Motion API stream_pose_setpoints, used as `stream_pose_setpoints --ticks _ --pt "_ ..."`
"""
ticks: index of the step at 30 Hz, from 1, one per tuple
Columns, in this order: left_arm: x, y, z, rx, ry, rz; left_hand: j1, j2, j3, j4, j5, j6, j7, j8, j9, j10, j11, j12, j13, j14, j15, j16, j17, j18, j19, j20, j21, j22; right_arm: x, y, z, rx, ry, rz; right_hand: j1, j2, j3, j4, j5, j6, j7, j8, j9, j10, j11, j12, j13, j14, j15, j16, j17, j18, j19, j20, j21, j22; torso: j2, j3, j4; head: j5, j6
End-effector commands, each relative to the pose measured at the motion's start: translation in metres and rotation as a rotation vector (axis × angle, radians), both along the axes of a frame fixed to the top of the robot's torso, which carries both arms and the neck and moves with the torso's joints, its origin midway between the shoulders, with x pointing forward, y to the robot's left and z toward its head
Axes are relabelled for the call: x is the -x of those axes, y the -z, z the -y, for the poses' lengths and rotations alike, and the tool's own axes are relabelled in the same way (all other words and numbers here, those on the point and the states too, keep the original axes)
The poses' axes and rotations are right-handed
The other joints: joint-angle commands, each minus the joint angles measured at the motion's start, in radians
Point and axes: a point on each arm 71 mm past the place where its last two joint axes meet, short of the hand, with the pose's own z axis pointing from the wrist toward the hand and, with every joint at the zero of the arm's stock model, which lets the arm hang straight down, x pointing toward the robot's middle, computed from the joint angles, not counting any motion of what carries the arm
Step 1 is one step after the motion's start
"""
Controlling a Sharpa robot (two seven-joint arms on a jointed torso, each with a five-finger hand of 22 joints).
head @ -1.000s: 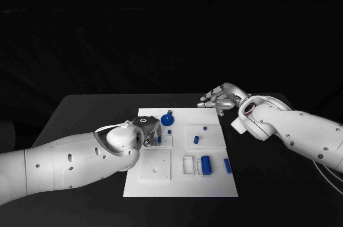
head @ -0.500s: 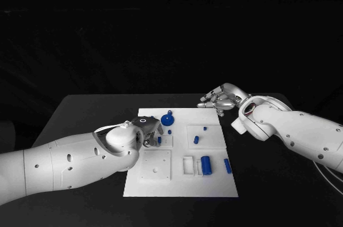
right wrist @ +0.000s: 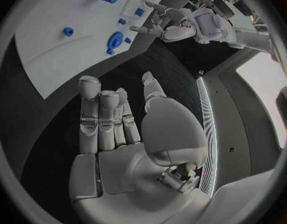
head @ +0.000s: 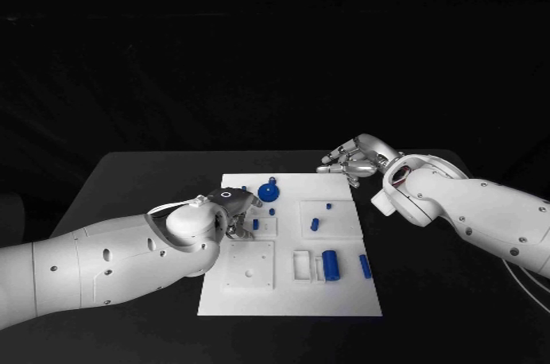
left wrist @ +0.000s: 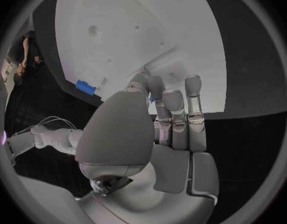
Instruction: Assemble the parts on the task board
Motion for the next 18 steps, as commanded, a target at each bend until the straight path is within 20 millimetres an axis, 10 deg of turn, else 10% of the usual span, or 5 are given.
stream_pose_setpoints --ticks 1,5,9,18 --pt "0.001 -0.002 0.002 0.038 0.015 0.018 0.003 -0.002 0.001 0.005 -0.003 0.001 0.001 -0.006 0.0 -0.001 -0.005 -0.006 -0.001 0.001 -0.006 -0.003 0.001 -0.01 -0.001 -0.008 -0.005 0.019 0.0 0.0 0.0 -0.003 -0.004 0.001 0.008 0.003 0.003 0.003 -0.005 -0.006 0.002 -0.004 -0.001 0.007 0.0 -0.002 -0.002 0.005 -0.001 -0.006 0.001 0.011 0.032 -0.004 -0.001 0.054 0.0 0.0 -0.0004 0.001 0.001" --pt "0.001 -0.006 0.0 0.068 0.022 0.04 -0.008 0.016 0.009 -0.023 -0.001 0.083 0.024 -0.003 0.003 -0.01 0.002 -0.002 0.0 -0.002 -0.002 -0.006 0.002 -0.01 -0.001 -0.006 -0.011 0.02 0.0 0.001 0.0 -0.004 -0.003 0.0 0.008 0.003 0.003 0.003 -0.005 -0.006 0.002 -0.004 -0.001 0.007 0.0 -0.002 -0.002 0.005 -0.001 -0.006 0.001 0.011 0.032 -0.004 -0.001 0.054 0.0 0.0 0.0002 0.001 0.001" --pt "-0.001 -0.014 -0.003 0.122 0.025 0.062 -0.037 0.065 0.001 -0.085 0.007 0.368 0.061 0.008 0.013 -0.024 0.019 -0.006 -0.003 -0.008 0.01 -0.02 -0.005 -0.003 -0.007 0.004 -0.024 0.017 0.0 0.001 0.001 -0.004 -0.002 0.0 0.008 0.003 0.003 0.003 -0.005 -0.006 0.002 -0.004 -0.001 0.007 0.0 -0.002 -0.002 0.005 -0.001 -0.006 0.001 0.011 0.032 -0.004 -0.001 0.054 0.0 0.0005 0.0002 0.001 0.004" --pt "-0.013 -0.032 -0.013 0.312 -0.033 0.009 -0.023 0.131 -0.007 -0.118 0.065 0.484 0.091 0.01 0.015 -0.111 0.049 -0.124 -0.09 -0.07 0.041 -0.148 -0.068 -0.001 -0.048 0.031 -0.124 -0.024 0.0 0.001 0.002 -0.008 0.002 -0.001 0.008 0.003 0.003 0.006 -0.005 -0.007 0.002 -0.003 -0.001 0.008 0.0 -0.002 -0.002 0.004 -0.001 -0.006 0.0 0.012 0.032 -0.004 -0.002 0.054 -0.001 0.0008 0.0003 0.004 0.013"
